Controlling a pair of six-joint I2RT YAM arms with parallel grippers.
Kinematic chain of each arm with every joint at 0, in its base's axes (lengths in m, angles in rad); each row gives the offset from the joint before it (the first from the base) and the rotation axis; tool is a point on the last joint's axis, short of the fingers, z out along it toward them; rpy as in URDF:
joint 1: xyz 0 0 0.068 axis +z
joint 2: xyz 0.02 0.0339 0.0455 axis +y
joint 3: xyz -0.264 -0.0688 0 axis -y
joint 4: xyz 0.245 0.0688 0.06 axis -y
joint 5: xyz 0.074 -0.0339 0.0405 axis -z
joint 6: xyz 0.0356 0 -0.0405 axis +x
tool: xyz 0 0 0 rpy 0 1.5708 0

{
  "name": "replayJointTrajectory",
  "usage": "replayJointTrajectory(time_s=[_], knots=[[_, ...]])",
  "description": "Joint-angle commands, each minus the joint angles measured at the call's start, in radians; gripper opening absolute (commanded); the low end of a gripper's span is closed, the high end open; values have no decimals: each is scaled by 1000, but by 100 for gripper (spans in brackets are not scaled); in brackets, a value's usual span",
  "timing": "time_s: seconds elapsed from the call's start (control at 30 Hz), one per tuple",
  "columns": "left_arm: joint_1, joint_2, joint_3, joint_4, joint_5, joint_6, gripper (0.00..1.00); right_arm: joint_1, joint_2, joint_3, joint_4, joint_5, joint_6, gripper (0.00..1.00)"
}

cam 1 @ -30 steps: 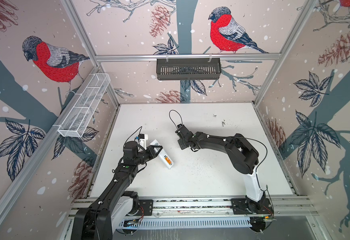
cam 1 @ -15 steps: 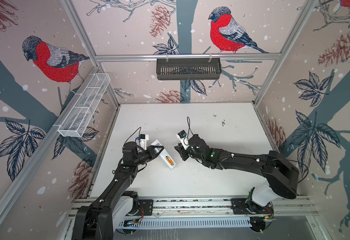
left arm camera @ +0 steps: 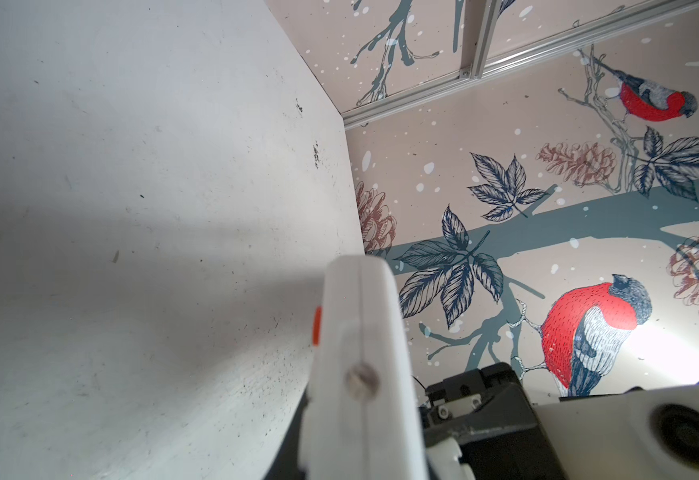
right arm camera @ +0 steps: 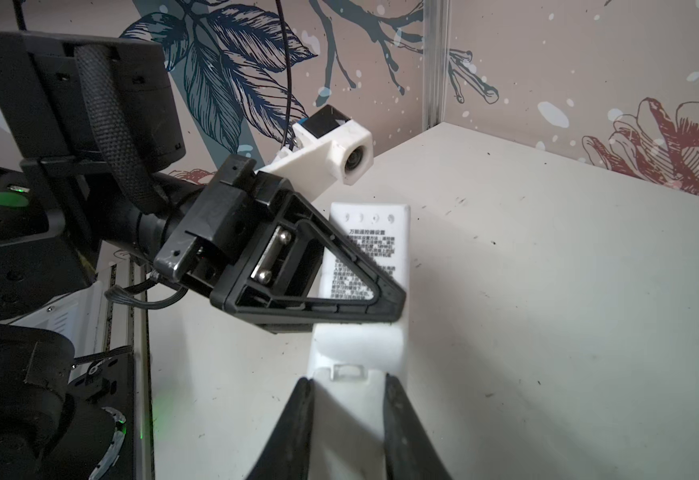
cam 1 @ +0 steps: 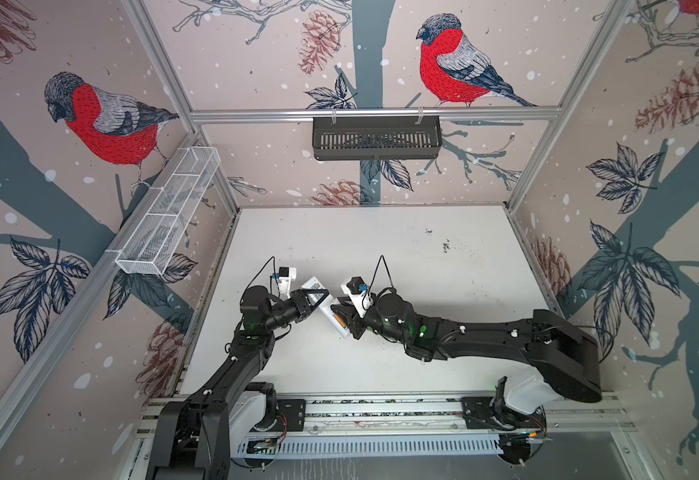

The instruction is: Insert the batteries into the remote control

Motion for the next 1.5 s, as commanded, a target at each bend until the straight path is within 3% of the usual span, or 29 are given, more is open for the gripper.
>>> replayJointTrajectory(time_s=[0.0,0.37,0.93,1.47], knots=[[6,8,-7,146,40,-53,0,18,11,-6,64,75,-11,27],[23,-6,-17,168,32,-66,0,41,33,-37,67,152,5,27],[28,-19,-16,144,11,-44,0,57,41,-40,99,147,19,27],[41,-35,-11,120,4,-31,0,83,51,-53,75,211,5,26]])
